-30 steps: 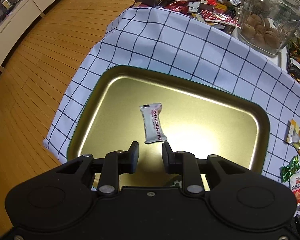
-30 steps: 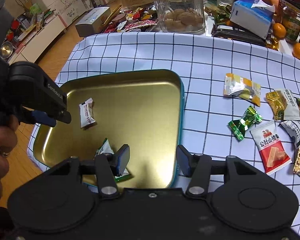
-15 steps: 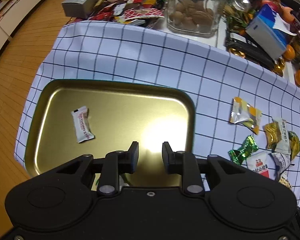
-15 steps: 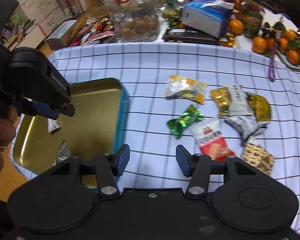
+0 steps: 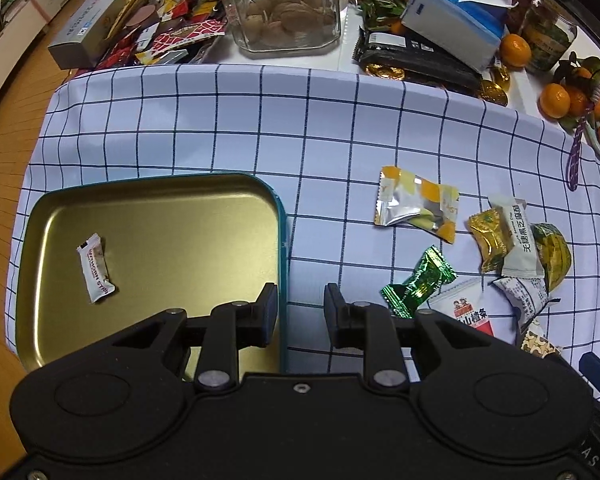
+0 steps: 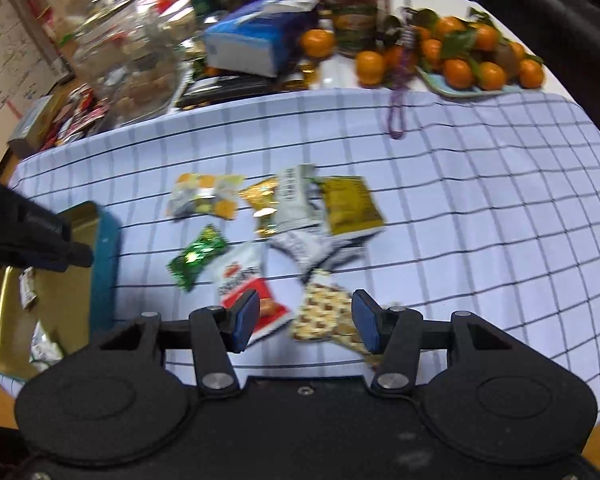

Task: Organize snacks
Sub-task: 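Move both open tools back over the remaining snack pile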

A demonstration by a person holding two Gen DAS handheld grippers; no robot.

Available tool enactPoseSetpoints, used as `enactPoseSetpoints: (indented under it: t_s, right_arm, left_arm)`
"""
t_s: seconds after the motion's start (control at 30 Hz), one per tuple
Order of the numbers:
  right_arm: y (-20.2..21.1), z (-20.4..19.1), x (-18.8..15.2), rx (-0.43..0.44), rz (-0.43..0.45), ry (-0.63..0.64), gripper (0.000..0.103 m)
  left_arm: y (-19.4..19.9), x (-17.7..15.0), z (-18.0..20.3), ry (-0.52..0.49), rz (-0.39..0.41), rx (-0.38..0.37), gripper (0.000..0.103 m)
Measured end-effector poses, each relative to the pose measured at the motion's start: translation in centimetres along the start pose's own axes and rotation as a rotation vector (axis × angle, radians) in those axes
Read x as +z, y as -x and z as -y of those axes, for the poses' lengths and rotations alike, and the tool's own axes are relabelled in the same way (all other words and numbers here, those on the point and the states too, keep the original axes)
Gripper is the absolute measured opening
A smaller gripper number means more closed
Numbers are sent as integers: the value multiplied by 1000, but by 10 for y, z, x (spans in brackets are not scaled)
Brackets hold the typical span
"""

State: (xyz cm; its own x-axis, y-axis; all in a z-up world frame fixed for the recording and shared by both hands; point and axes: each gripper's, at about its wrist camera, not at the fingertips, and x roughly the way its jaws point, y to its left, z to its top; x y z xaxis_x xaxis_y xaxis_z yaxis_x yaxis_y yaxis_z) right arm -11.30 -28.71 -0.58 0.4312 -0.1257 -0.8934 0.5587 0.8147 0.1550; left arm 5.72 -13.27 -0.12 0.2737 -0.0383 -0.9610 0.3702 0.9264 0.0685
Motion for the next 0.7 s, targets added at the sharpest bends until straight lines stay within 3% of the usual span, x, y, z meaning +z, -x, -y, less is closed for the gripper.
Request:
enactPoseSetpoints:
  t_s: [0.33, 0.7]
  right_arm:
    - [-14, 47, 7, -99, -14, -121, 54]
    - [-24, 60, 5, -166, -11, -124, 54]
  left_arm:
    - [-11, 1, 25, -41, -30, -10, 33]
    - [-10, 9, 34, -43, -39, -55, 33]
